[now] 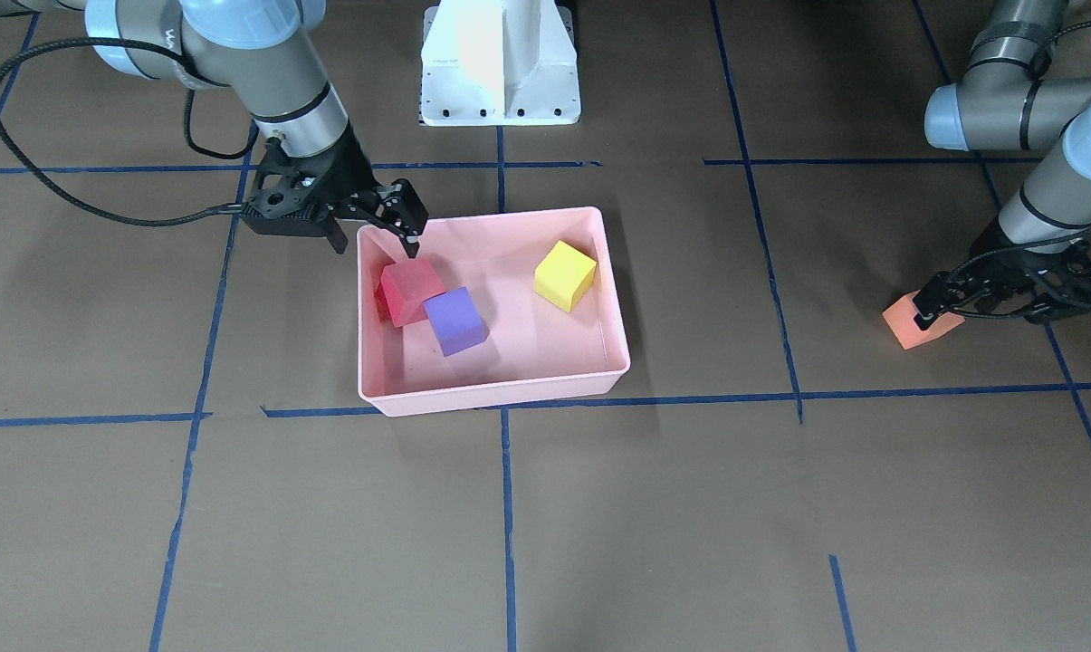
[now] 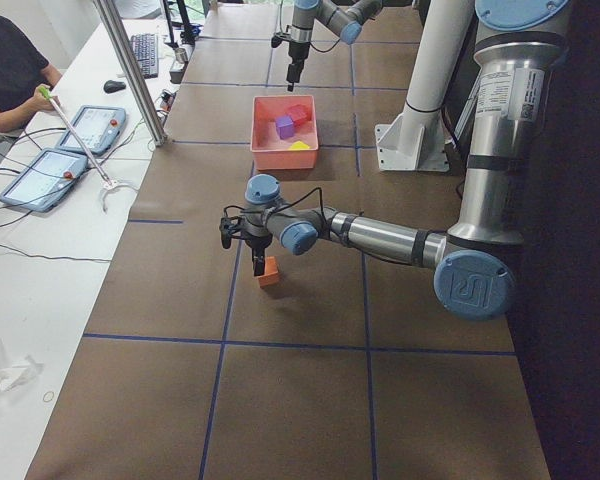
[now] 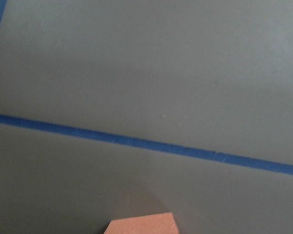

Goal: Place blocks into pink bin with both arms
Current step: 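Drop the pink cube into the bin while the left gripper moves to the orange cube, then grasp the orange cube with the left gripper while the right arm withdraws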

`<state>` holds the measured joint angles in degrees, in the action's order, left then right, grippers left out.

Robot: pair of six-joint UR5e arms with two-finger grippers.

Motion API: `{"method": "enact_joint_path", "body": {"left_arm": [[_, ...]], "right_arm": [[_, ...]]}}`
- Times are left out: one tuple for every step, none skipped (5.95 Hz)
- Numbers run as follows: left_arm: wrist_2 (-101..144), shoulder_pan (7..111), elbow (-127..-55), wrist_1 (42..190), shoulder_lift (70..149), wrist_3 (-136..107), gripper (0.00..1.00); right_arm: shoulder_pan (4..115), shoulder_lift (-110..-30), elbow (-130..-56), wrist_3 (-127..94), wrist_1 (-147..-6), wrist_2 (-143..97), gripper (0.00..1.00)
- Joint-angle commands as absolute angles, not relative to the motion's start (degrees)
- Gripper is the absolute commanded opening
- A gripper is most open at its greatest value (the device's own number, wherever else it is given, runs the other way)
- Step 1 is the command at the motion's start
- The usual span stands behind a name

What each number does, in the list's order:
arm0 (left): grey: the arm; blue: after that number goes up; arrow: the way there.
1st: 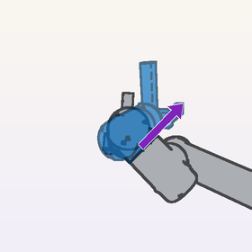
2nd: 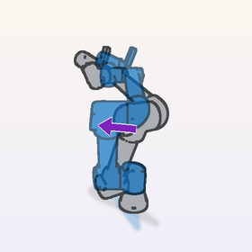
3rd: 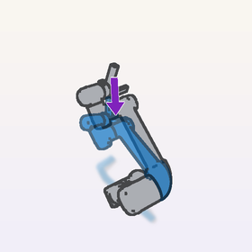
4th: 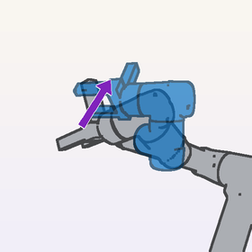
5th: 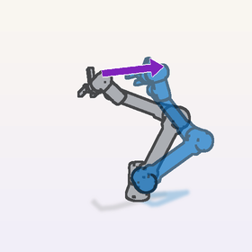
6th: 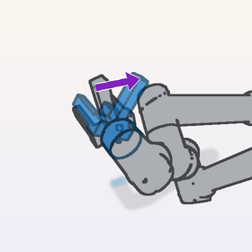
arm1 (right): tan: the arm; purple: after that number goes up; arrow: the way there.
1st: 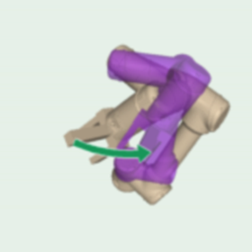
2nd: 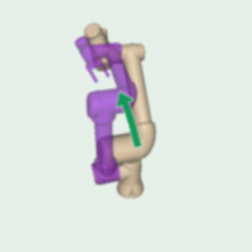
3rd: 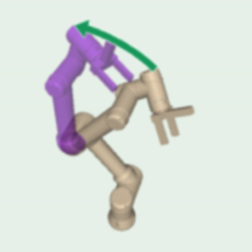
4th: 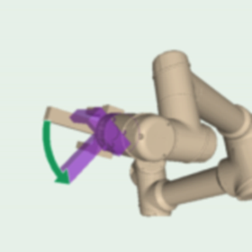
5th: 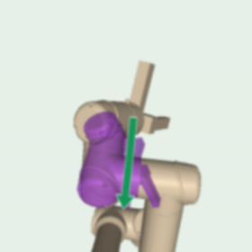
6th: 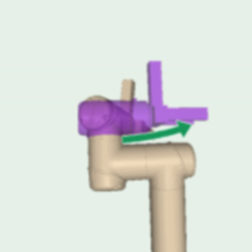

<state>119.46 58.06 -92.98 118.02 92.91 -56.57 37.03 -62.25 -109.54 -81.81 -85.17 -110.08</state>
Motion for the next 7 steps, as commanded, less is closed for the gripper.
{"method": "enact_joint_path", "body": {"left_arm": [[119.5, 56.3, -92.0, 118.3, 92.5, -57.3, 1.0], [119.5, 54.8, -91.8, 118.2, 92.5, -58.8, 1.0], [119.5, 54.1, -90.9, 118.4, 92.5, -58.8, 0.99], [119.5, 54.1, -91.1, 119.5, 92.4, -59.0, 0.16], [119.5, 54.0, -91.8, 121.8, 92.8, -59.2, 0.04], [119.5, 53.9, -97.1, 121.6, 93.7, -59.3, 0.01], [119.7, 53.9, -102.0, 121.2, 96.2, -61.5, 0.01]], "right_arm": [[37.5, -63.5, -109.9, -81.7, -85.2, -110.1, 1.0], [37.5, -63.6, -110.0, -81.7, -85.1, -110.1, 1.0], [37.8, -63.6, -110.0, -81.7, -85.2, -110.2, 1.0], [39.2, -63.7, -110.3, -81.6, -85.2, -111.1, 1.0], [40.4, -65.1, -111.2, -81.5, -85.2, -112.1, 1.0], [40.9, -67.0, -111.4, -80.0, -85.2, -112.0, 1.0], [42.7, -68.5, -111.8, -77.4, -85.2, -112.3, 1.0]]}}
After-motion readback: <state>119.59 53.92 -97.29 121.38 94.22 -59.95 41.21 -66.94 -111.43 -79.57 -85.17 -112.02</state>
